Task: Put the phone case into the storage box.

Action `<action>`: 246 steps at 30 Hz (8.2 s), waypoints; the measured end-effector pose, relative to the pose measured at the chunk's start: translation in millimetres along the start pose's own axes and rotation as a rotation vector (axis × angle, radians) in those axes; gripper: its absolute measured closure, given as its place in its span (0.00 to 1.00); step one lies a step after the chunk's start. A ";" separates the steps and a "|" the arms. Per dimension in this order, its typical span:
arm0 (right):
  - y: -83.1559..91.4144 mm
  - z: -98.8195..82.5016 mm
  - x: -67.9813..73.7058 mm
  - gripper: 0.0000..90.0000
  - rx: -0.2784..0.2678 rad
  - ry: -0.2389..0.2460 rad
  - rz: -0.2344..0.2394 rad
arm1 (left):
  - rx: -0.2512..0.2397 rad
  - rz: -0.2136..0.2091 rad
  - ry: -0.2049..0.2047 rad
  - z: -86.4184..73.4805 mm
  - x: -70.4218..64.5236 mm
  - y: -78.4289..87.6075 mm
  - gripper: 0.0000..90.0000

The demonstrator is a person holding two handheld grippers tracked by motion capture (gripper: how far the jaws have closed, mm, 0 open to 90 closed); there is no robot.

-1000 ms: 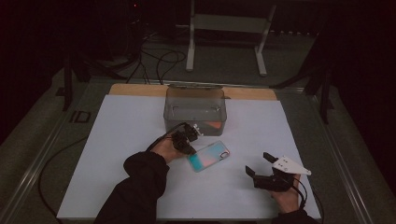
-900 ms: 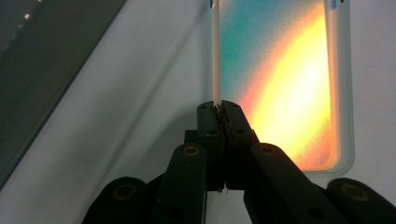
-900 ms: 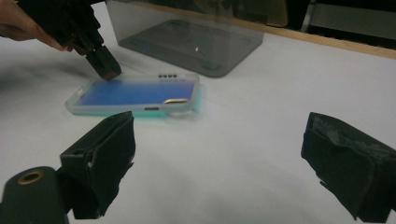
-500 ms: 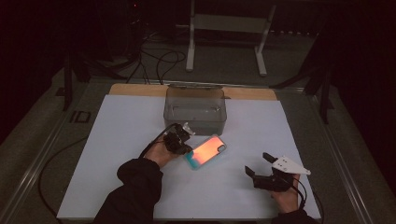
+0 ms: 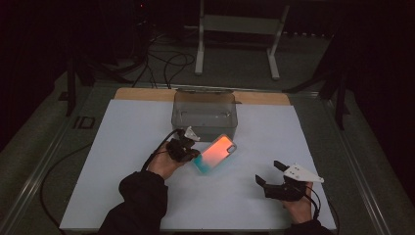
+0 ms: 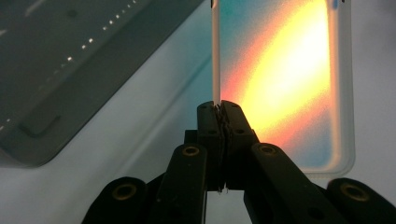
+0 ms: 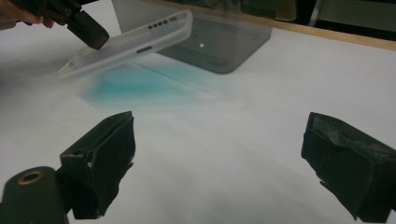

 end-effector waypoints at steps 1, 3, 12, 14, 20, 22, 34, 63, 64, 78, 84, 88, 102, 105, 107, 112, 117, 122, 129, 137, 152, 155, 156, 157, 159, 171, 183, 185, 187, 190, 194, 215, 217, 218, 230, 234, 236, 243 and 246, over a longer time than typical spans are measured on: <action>-0.2 0.1 0.0 0.11 0.000 0.004 0.001 | -0.010 0.002 0.008 -0.3 -0.2 0.6 0.99; -0.6 0.2 0.1 0.11 0.002 0.003 -0.001 | -0.026 0.008 0.016 -1.2 -0.4 2.3 0.99; -1.7 1.6 2.1 0.11 0.000 -0.022 0.039 | -0.102 0.050 0.049 -4.7 -1.2 14.5 0.99; -2.1 2.6 1.7 0.11 -0.008 -0.035 0.050 | -0.119 0.060 0.064 -6.7 -0.6 17.3 0.99; -2.1 5.4 1.9 0.11 -0.015 -0.051 0.063 | -0.168 0.092 0.098 -10.3 0.5 24.1 0.99; -1.8 9.7 4.1 0.11 -0.022 -0.045 0.068 | -0.190 0.101 0.108 -11.1 1.4 29.8 0.99; -9.1 37.8 12.6 0.11 -0.034 -0.037 0.125 | -0.236 0.154 0.122 -12.0 0.1 39.0 0.99; -47.6 119.1 61.1 0.25 -0.068 -0.085 0.215 | -0.366 0.164 0.180 -11.3 -11.5 47.8 0.99; -48.4 120.7 61.9 0.26 -0.073 -0.090 0.219 | -0.371 0.164 0.184 -11.3 -11.8 48.3 0.99; -64.3 135.3 67.6 0.60 -0.077 -0.262 0.251 | -0.453 0.162 0.233 -11.1 -21.0 51.9 0.99; -67.0 138.6 65.3 0.80 -0.094 -0.308 0.279 | -0.467 0.160 0.245 -10.8 -24.5 50.4 0.99; -70.0 138.7 67.1 0.83 -0.086 -0.327 0.305 | -0.483 0.155 0.263 -10.6 -26.4 48.3 0.99; -71.0 138.9 67.9 0.91 -0.050 -0.364 0.300 | -0.476 0.148 0.277 -10.9 -29.7 42.0 0.99; -70.4 139.1 68.2 0.91 -0.046 -0.365 0.298 | -0.478 0.147 0.275 -11.1 -30.0 42.2 0.98; -69.7 139.4 68.6 0.91 -0.043 -0.371 0.296 | -0.477 0.143 0.270 -11.1 -30.2 42.3 0.98; -69.2 139.5 68.3 0.91 -0.042 -0.384 0.294 | -0.472 0.144 0.254 -11.8 -31.1 42.7 0.97; -69.5 139.4 68.0 0.91 -0.037 -0.385 0.294 | -0.468 0.145 0.227 -11.5 -32.0 43.0 0.85; -69.1 139.2 68.0 0.91 -0.035 -0.379 0.290 | -0.463 0.161 0.235 -11.3 -30.3 43.6 0.67; -67.9 138.9 67.1 0.91 -0.031 -0.379 0.285 | -0.476 0.192 0.261 -11.9 -25.0 47.7 0.26; -67.8 138.9 67.8 0.91 -0.030 -0.375 0.283 | -0.488 0.203 0.249 -17.0 -17.3 58.3 0.01; -67.2 138.5 66.8 0.91 -0.014 -0.366 0.259 | -0.520 0.226 0.257 -44.0 -0.9 80.5 0.00; -66.4 139.3 67.0 0.91 -0.010 -0.362 0.259 | -0.517 0.235 0.254 -52.5 1.8 83.1 0.00; -66.0 139.5 67.2 0.91 -0.007 -0.360 0.257 | -0.512 0.244 0.253 -56.3 3.0 84.4 0.00; -65.6 140.0 67.3 0.91 -0.006 -0.359 0.256 | -0.512 0.247 0.255 -59.1 4.1 85.4 0.00; -65.1 140.7 67.2 0.91 -0.005 -0.356 0.256 | -0.511 0.249 0.256 -64.8 6.3 87.9 0.00; -63.4 144.5 65.5 0.91 0.006 -0.348 0.245 | -0.494 0.293 0.257 -104.7 18.7 101.4 0.00; -62.5 147.4 65.3 0.91 0.016 -0.339 0.248 | -0.531 0.352 0.298 -151.6 24.3 100.3 0.00; -62.3 148.1 64.7 0.91 0.018 -0.339 0.247 | -0.522 0.359 0.308 -159.8 25.1 98.0 0.00; -62.0 148.7 63.7 0.91 0.016 -0.338 0.247 | -0.508 0.367 0.315 -168.2 25.7 95.5 0.00; -61.6 148.8 62.4 0.91 0.020 -0.343 0.243 | -0.500 0.368 0.327 -179.6 26.3 92.8 0.00; -61.8 149.0 59.7 0.91 0.025 -0.347 0.237 | -0.505 0.377 0.334 -191.2 26.4 92.6 0.00; -60.3 167.3 54.9 0.91 0.103 -0.344 0.221 | -0.532 0.400 0.362 -204.9 26.3 89.4 0.00; -60.5 168.4 54.4 0.91 0.107 -0.342 0.216 | -0.535 0.399 0.364 -205.2 26.4 89.5 0.00; -60.7 171.3 52.7 0.91 0.119 -0.345 0.217 | -0.534 0.402 0.364 -205.3 26.4 89.4 0.00; -59.8 187.1 42.2 0.91 0.159 -0.356 0.205 | -0.536 0.407 0.366 -205.4 25.6 88.4 0.00; -59.1 192.7 39.5 0.91 0.170 -0.353 0.193 | -0.537 0.407 0.368 -205.3 25.2 87.8 0.00; -59.1 195.4 38.4 0.91 0.177 -0.346 0.184 | -0.537 0.408 0.368 -205.2 25.1 87.7 0.00; -60.9 204.6 34.8 0.91 0.190 -0.331 0.163 | -0.533 0.407 0.364 -205.2 25.0 86.9 0.00; -61.5 207.5 32.4 0.91 0.195 -0.330 0.155 | -0.533 0.407 0.362 -205.0 24.8 86.8 0.00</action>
Point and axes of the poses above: each handheld gripper's, and its own axes: y roughly backward along the jaws, z roughly out of its top, x roughly to its left, the point moved 3 cm from there along -y, roughly forward along the jaws, and after that the axes turned 12 degrees about x, right-handed, at the moved point
